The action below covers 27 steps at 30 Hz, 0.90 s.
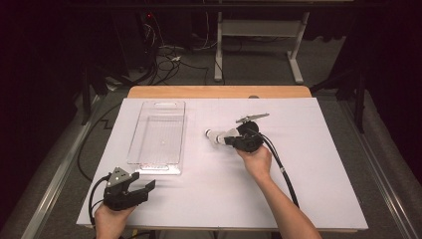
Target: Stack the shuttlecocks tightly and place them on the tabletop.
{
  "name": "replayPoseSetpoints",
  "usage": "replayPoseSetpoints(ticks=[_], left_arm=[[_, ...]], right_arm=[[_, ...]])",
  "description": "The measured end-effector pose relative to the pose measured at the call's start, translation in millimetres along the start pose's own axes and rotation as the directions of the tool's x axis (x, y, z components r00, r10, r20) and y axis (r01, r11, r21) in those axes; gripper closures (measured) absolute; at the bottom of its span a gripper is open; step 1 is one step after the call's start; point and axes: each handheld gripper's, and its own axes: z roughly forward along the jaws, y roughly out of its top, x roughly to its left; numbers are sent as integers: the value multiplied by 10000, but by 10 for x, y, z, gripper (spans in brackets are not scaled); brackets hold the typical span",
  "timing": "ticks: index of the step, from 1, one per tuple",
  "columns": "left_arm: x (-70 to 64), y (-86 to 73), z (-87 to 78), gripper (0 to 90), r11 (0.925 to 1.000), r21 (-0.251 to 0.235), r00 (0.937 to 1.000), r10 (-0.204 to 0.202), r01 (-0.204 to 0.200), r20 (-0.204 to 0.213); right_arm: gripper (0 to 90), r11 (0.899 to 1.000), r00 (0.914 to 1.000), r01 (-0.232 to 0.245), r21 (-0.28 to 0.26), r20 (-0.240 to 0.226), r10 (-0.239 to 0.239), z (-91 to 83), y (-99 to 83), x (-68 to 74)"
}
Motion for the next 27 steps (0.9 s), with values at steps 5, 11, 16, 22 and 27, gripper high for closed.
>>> replayPoseSetpoints(ticks=[5,11,16,22,27], left_arm=[[-4,-1,4,331,10000,-12,10000,-1,1,-7],[-7,-1,4,331,10000,-26,10000,24,-24,-25],[-10,-1,3,331,10000,-21,10000,55,-56,-14],[-12,-1,1,331,10000,-19,10000,81,-81,-7],[-12,-1,4,331,10000,-17,10000,81,-81,-4]], right_arm=[[900,10000,10000,-46,-46,44,46,16,8,-5],[900,10000,10000,24,-55,93,-24,34,48,8],[900,9999,9998,136,-80,153,-135,50,96,42],[900,9998,9996,154,-111,258,-152,73,125,43],[900,9998,9995,123,-130,300,-119,103,126,34]])
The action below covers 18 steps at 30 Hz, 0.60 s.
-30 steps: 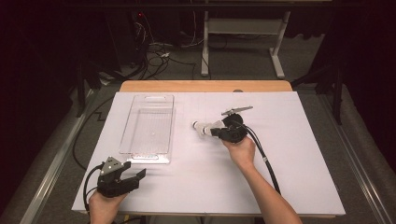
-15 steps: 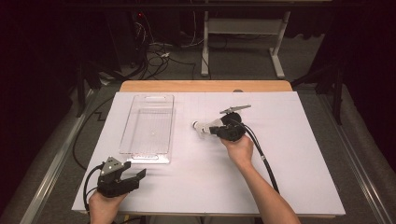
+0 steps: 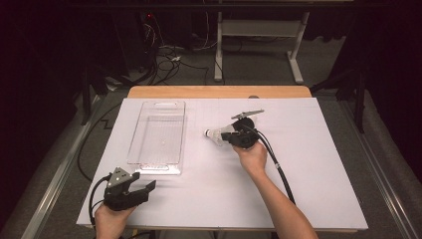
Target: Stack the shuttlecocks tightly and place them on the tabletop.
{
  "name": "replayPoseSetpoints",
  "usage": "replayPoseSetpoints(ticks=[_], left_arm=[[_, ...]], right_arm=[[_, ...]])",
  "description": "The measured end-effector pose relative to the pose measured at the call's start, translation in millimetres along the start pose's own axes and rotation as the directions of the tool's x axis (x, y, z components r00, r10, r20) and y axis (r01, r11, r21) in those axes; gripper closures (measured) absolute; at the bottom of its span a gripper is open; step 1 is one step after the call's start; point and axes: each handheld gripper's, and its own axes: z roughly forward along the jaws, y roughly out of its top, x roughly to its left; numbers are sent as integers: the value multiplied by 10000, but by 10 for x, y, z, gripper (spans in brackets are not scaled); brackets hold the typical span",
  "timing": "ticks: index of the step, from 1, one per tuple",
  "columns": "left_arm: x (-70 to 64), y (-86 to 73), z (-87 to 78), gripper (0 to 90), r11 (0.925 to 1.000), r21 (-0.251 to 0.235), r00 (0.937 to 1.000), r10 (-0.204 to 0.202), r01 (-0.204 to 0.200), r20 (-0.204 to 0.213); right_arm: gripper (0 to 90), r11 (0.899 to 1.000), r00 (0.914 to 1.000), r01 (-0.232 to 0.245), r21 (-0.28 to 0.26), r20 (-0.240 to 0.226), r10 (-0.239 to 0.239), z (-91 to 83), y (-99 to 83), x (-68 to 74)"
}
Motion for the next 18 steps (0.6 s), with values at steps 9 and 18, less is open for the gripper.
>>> replayPoseSetpoints(ticks=[9,18], left_arm=[[0,0,1,331,10000,-9,10000,-1,1,9],[-3,0,5,331,10000,-3,10000,43,-43,6]], right_arm=[[900,9999,9999,-107,-47,-6,107,63,-8,-3],[900,9994,9998,-186,-298,-32,185,74,4,-30]])
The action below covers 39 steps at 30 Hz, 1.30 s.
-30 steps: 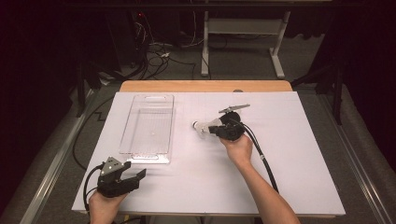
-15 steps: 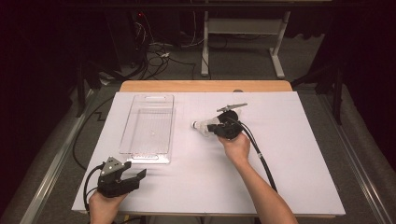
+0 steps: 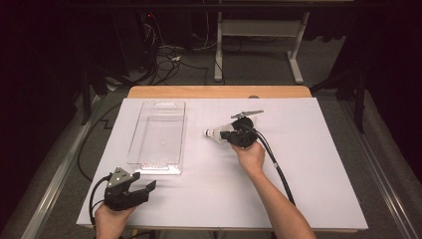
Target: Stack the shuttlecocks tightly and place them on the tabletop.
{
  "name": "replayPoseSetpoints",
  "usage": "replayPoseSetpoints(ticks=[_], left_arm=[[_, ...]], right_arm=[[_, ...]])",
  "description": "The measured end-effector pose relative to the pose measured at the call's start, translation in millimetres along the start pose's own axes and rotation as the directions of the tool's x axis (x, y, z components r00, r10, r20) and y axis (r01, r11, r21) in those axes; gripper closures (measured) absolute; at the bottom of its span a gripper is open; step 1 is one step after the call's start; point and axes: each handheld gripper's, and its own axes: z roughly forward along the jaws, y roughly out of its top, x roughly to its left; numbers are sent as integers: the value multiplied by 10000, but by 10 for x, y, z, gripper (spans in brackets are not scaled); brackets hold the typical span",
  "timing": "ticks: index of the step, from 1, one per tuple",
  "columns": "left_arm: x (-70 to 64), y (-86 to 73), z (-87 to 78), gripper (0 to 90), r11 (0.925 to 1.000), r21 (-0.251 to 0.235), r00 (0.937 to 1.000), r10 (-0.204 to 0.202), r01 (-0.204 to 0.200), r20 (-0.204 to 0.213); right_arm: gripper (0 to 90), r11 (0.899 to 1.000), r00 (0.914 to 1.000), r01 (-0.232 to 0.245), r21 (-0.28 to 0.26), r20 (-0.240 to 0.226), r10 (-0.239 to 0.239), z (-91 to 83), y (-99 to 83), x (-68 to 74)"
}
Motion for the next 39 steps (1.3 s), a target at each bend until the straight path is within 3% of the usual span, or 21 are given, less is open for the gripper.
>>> replayPoseSetpoints(ticks=[14,39], left_arm=[[-4,-2,-4,332,10000,-40,10000,-8,8,1],[-1,-1,-7,332,10000,-16,10000,16,-16,19]], right_arm=[[898,9999,10000,48,125,-44,-48,75,41,31],[877,9956,9998,-10,932,203,-9,130,-11,-51]])
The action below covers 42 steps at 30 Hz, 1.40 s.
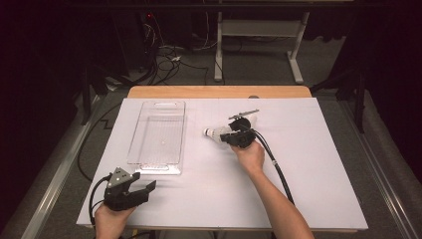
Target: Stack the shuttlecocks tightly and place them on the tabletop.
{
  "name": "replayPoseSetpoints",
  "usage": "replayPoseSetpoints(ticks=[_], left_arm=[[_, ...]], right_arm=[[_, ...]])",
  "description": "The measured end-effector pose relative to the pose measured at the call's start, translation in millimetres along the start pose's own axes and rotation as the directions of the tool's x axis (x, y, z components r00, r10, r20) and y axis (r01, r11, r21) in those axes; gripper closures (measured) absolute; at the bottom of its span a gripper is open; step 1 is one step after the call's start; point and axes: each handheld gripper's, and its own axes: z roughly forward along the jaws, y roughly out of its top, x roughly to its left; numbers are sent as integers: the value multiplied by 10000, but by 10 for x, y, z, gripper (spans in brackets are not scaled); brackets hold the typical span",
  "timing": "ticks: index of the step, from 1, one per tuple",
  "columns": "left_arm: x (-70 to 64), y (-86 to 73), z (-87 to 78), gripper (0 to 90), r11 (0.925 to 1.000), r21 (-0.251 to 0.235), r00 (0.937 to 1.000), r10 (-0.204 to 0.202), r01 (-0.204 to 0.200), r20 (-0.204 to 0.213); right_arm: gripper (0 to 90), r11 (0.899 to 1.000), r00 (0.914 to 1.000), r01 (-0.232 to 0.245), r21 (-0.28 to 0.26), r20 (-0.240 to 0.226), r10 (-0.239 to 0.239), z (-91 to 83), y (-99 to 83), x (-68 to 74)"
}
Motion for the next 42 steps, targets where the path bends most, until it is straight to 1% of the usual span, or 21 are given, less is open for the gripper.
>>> replayPoseSetpoints(ticks=[7,10,16,22,27,36,42], left_arm=[[8,-4,-8,335,10000,-49,10000,-73,74,56],[28,-6,-16,337,9999,-70,9998,-157,158,113],[30,-7,-19,337,9998,-86,9998,-150,151,110],[35,-10,-19,337,9997,-133,9996,-224,226,152],[36,-11,-18,336,9996,-129,9995,-250,253,200],[33,-14,-19,335,9996,-150,9995,-234,237,213],[33,-14,-21,335,9996,-160,9995,-241,244,208]], right_arm=[[861,9999,10000,-3,113,15,3,17,-6,-3],[836,9999,10000,-14,162,23,14,15,-7,-5],[800,9996,9999,-62,259,81,59,8,-10,-28],[730,9995,9998,-172,270,123,169,-14,-11,-42],[694,9997,9998,-97,240,199,92,-45,-15,-48],[657,9998,9996,-148,166,259,143,-94,-25,-75],[652,9996,9996,-235,131,168,232,-128,-51,-99]])
